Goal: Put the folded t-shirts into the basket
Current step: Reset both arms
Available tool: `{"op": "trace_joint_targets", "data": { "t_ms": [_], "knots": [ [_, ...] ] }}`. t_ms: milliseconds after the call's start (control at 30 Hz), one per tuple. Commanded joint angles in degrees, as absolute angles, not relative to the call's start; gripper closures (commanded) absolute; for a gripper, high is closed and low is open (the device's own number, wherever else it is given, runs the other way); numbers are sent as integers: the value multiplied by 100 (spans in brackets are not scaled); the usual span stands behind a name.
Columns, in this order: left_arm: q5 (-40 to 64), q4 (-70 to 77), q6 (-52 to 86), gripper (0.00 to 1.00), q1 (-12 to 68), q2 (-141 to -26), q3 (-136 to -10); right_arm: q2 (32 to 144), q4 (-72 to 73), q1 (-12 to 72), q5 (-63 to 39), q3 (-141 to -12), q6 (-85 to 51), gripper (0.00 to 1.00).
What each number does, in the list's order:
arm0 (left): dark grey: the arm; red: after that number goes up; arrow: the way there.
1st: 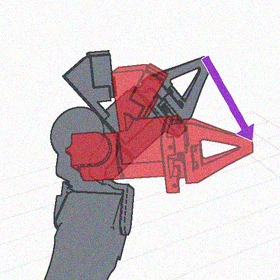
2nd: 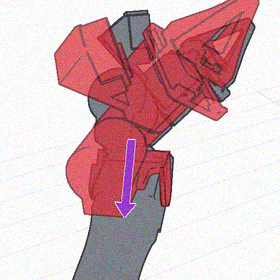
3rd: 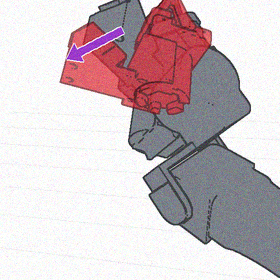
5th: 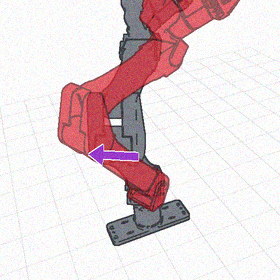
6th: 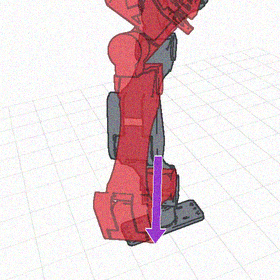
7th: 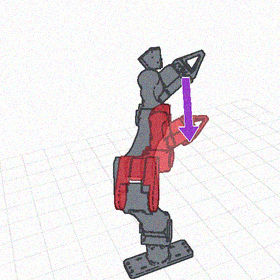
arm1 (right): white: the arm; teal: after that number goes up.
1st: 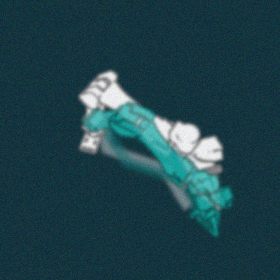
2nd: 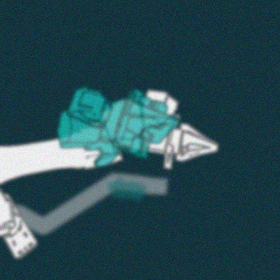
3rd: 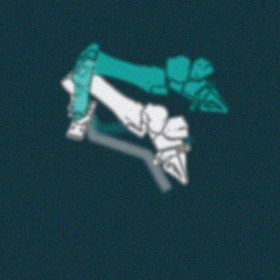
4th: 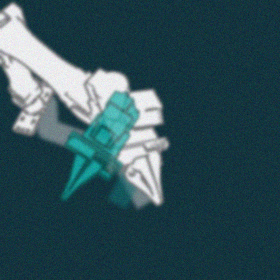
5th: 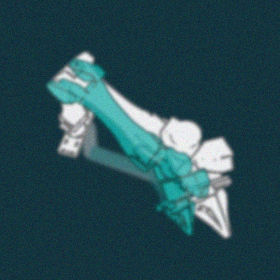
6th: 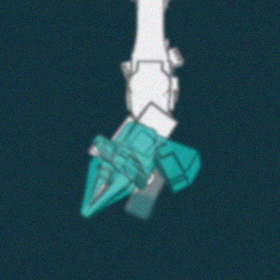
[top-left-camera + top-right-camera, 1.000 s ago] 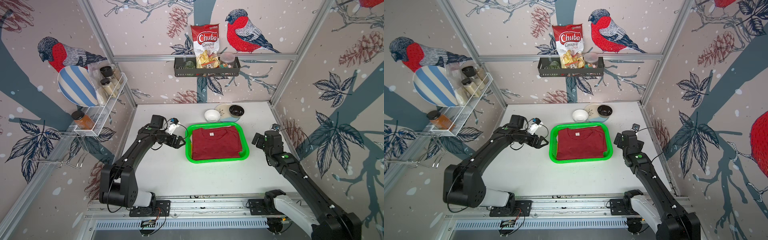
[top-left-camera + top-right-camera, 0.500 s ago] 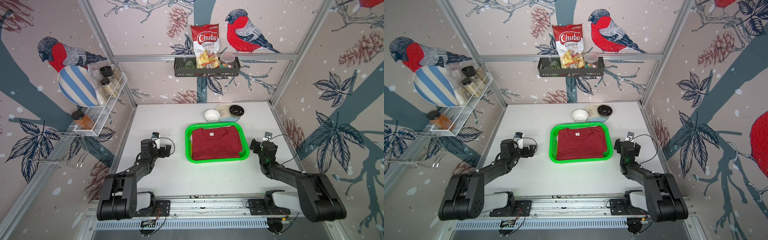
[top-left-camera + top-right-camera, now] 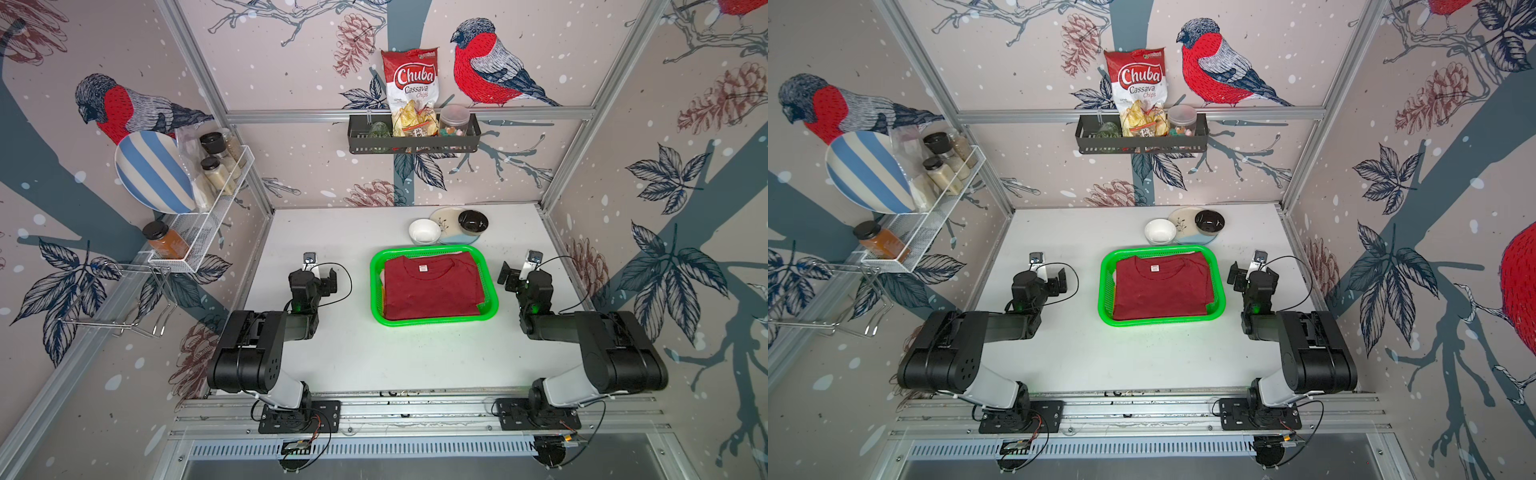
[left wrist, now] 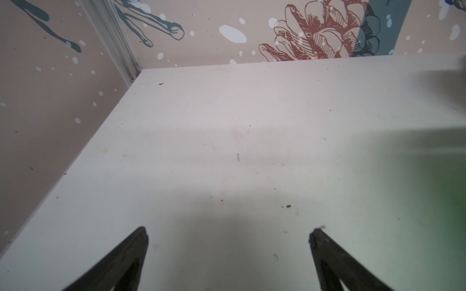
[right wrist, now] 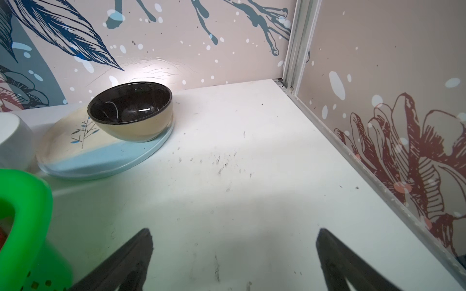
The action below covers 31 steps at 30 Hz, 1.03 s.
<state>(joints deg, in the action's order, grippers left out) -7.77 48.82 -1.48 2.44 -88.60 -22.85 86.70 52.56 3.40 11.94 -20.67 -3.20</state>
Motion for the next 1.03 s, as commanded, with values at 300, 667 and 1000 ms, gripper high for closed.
{"op": "trace_joint_targets", "data": {
  "t_ms": [300, 667, 1000],
  "knots": [
    [-1074, 5012, -45, 1, 214, -8857, -2275, 8640, 5020, 319, 1138, -2109, -413, 0],
    [-1339, 5004, -139, 1, 356, -8885, -2293, 8640, 5019, 318, 1137, -2106, -413, 0],
    [-1358, 5058, -121, 1, 356, -8859, -2259, 8637, 5019, 314, 1138, -2103, -413, 0]
  ]
}}
